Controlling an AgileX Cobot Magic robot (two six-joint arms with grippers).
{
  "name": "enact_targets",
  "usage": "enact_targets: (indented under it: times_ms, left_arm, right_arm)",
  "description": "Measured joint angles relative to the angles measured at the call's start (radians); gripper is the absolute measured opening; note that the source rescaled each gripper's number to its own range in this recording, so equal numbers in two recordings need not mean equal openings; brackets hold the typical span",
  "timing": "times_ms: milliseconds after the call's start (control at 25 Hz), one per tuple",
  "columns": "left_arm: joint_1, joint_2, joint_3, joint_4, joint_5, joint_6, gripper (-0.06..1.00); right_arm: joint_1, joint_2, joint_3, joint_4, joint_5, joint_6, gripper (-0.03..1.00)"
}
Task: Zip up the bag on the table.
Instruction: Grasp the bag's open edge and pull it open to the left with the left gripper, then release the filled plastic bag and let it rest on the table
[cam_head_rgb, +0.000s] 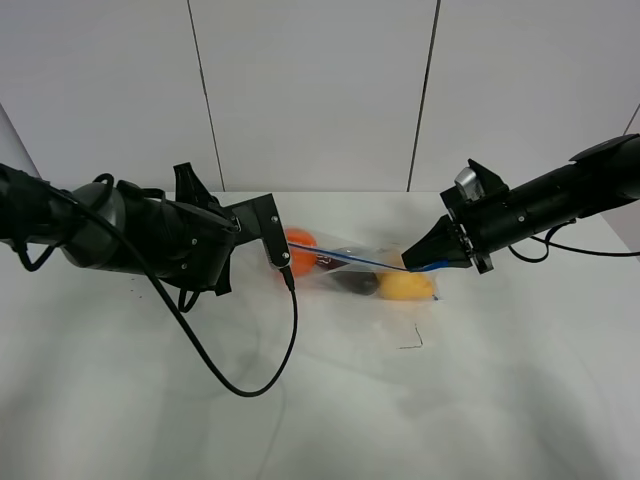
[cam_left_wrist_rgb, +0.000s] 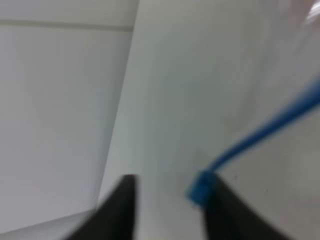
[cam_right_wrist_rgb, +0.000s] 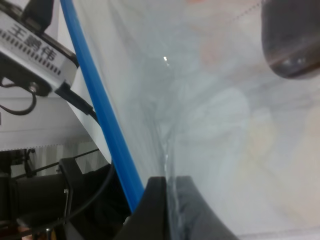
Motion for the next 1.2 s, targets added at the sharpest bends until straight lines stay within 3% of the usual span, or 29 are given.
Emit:
enact_targets:
  times_ms: [120,240,760,960,1200]
  left_arm:
    - [0.0,0.0,0.0,-0.001,0.002,-0.008,0.69]
    - [0.0,0.0,0.0,-0.001,0.019,-0.011,0.82]
    - [0.0,0.0,0.0,-0.028,0.049,-0.011,0.87]
    - [0.0,0.0,0.0,-0.039,0.074,-0.008,0.96]
    - [0.0,0.0,-0.037,-0.167,0.077,0.05,0.99]
  right_arm:
    - [0.0,0.0,0.0,-0.001,0.0,0.0,0.0]
    - [0.0,0.0,0.0,-0.003,0.0,0.0,0.0]
    - [0.0,0.0,0.0,-0.003,0.0,-0.001,0.0]
    - [0.0,0.0,0.0,-0.003,0.0,-0.001,0.0]
    - [0.0,0.0,0.0,-0.003,0.0,-0.001,0.0]
